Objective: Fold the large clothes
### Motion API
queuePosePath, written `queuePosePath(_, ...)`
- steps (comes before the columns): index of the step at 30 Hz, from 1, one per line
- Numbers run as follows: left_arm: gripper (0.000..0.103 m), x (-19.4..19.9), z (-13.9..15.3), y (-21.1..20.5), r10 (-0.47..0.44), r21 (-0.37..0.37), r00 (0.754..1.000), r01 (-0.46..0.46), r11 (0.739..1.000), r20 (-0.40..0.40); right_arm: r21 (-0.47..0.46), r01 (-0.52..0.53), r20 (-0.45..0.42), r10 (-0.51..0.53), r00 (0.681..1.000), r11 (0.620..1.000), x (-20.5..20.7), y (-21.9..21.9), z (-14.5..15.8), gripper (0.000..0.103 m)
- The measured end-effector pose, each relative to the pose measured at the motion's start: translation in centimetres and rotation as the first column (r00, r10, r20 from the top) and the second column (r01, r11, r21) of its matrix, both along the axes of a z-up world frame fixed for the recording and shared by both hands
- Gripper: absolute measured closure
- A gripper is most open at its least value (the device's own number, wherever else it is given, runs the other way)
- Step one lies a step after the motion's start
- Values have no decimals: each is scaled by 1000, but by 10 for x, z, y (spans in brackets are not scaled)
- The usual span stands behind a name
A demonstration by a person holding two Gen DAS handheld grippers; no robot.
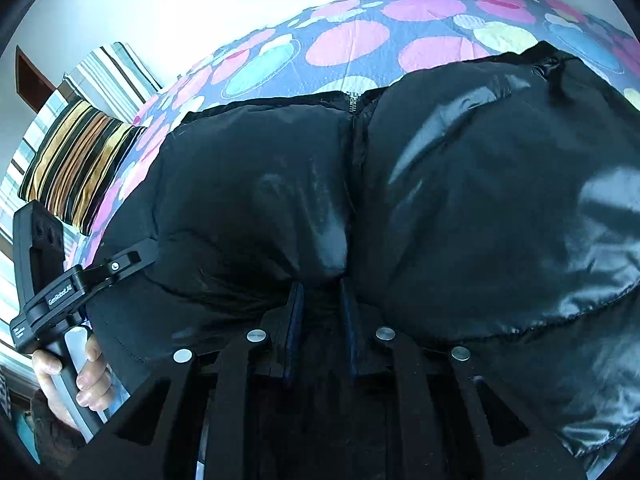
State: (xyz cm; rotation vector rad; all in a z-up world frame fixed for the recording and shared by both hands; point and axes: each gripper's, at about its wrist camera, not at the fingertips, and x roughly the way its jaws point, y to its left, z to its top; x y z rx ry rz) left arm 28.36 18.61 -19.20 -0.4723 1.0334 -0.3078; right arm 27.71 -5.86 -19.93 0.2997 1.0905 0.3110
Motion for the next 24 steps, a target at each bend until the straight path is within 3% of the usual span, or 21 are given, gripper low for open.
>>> queuePosePath(6, 62, -2, 18, -10, -26, 39, 999, 24, 999, 37, -1, -1, 18, 1, 1000, 1000, -6, -1, -4, 86)
queuePosePath(8, 65, -4, 28, -15, -27, 51, 998, 24, 998, 56, 2, 1, 20, -1, 1000, 1000, -7, -1, -4, 86)
queuePosePath(16, 71, -14, 89, -58, -86, 115, 981, 67, 991, 172, 25, -1, 24, 1, 1000, 1000, -11, -9, -3, 86)
queuePosePath(21, 72, -21, 129, -118, -175, 243, 955, 115, 963, 240, 59, 7, 28, -9, 1000, 998, -14, -25, 7, 86)
queuePosePath(24, 72, -22, 141, -142, -207, 263, 946, 140, 955, 248, 88, 40, 34, -43, 999, 995, -23, -49, 20, 86)
